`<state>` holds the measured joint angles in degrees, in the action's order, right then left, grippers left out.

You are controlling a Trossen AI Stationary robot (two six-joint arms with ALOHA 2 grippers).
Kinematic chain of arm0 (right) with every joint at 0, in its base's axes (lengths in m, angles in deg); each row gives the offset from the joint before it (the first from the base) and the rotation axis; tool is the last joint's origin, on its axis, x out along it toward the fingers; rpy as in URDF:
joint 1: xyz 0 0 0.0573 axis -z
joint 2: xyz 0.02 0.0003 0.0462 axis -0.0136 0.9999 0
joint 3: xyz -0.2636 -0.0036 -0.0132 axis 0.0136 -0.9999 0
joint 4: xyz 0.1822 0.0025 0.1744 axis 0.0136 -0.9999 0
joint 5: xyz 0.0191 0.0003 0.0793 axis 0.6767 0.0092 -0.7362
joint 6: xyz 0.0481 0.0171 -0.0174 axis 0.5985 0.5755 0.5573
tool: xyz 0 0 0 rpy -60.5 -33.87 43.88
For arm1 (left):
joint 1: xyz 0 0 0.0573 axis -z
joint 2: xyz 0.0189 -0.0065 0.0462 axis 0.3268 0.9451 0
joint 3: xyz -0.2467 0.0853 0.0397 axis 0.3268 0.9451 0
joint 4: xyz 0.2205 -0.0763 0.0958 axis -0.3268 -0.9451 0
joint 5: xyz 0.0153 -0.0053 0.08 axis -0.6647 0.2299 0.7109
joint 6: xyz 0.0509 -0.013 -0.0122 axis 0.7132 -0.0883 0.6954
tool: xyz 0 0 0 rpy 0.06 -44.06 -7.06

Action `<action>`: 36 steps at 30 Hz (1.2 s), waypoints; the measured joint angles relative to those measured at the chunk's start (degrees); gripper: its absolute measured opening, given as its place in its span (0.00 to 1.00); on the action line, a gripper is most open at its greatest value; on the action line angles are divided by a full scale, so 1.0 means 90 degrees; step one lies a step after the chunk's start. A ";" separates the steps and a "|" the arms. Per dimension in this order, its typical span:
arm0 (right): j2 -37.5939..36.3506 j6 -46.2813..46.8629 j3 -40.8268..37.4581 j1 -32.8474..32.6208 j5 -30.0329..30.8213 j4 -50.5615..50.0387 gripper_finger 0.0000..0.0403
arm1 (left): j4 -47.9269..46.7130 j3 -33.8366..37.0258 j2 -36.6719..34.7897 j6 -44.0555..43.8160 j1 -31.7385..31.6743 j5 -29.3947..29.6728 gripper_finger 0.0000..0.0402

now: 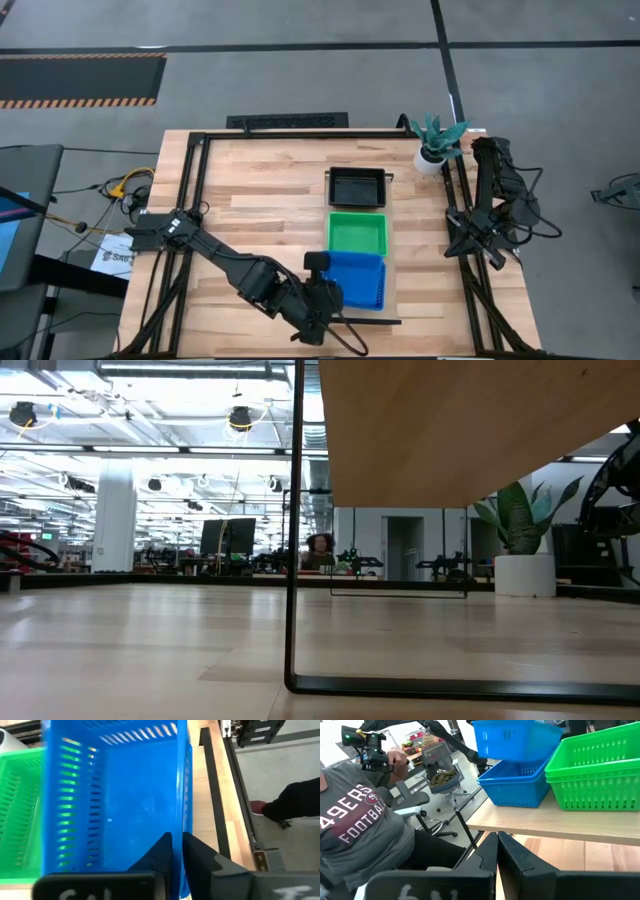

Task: Stack baskets on shelf by color
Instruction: Stack the blue bin into the blue bin on the shelf, then return to Home Position

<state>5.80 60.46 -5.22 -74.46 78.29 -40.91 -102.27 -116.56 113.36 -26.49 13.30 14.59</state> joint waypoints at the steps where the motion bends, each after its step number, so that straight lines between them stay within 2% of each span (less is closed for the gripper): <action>1: 0.0000 0.0018 0.0000 0.0002 0.0000 0.0000 0.08 | 0.0003 0.0000 0.0000 -0.0011 0.0003 -0.0002 0.08; 10: 0.0000 0.0018 0.0000 0.0002 -0.0005 0.0002 0.08 | 0.0005 0.0000 0.0000 0.0187 0.0015 0.0026 0.32; 16: 0.0000 0.0014 0.0000 0.0002 -0.0003 0.0055 0.08 | 0.0013 -0.0048 0.0000 0.0426 0.0025 0.0383 0.42; 18: 0.0000 -0.0009 0.0000 0.0000 0.0088 0.0254 0.08 | 0.0010 -0.0131 0.0000 0.0426 0.0025 0.0413 0.43; 20: 0.0002 -0.0237 0.0000 0.0000 0.0469 0.0620 0.08 | 0.0228 -0.0111 -0.0068 0.0445 0.0022 0.0500 0.44; 23: 0.0000 -0.1013 0.0000 0.0002 0.1152 0.1462 0.08 | 0.0790 -0.0119 -0.0317 0.0810 0.0036 0.0698 0.43; 26: 0.0000 -0.1917 0.0002 0.0000 0.1337 0.2132 0.08 | 0.0926 -0.0132 -0.0647 0.1023 0.0087 0.0859 0.42; 30: 0.0000 -0.2210 0.0002 0.0000 0.1324 0.2222 0.08 | 0.0936 -0.0120 -0.0736 0.1141 0.0150 0.0806 0.42; 33: 0.0001 -0.2242 0.0001 0.0006 0.1330 0.1838 0.08 | 0.0953 -0.0118 -0.0742 0.1041 0.0146 0.0797 0.42; 36: 0.0002 -0.1725 0.0000 0.0005 0.1305 0.1675 0.08 | 0.0783 -0.0119 -0.0743 0.0918 0.0107 0.0761 0.42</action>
<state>5.82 44.93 -5.22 -74.42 90.03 -25.83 -95.22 -117.63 106.67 -18.23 14.26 21.44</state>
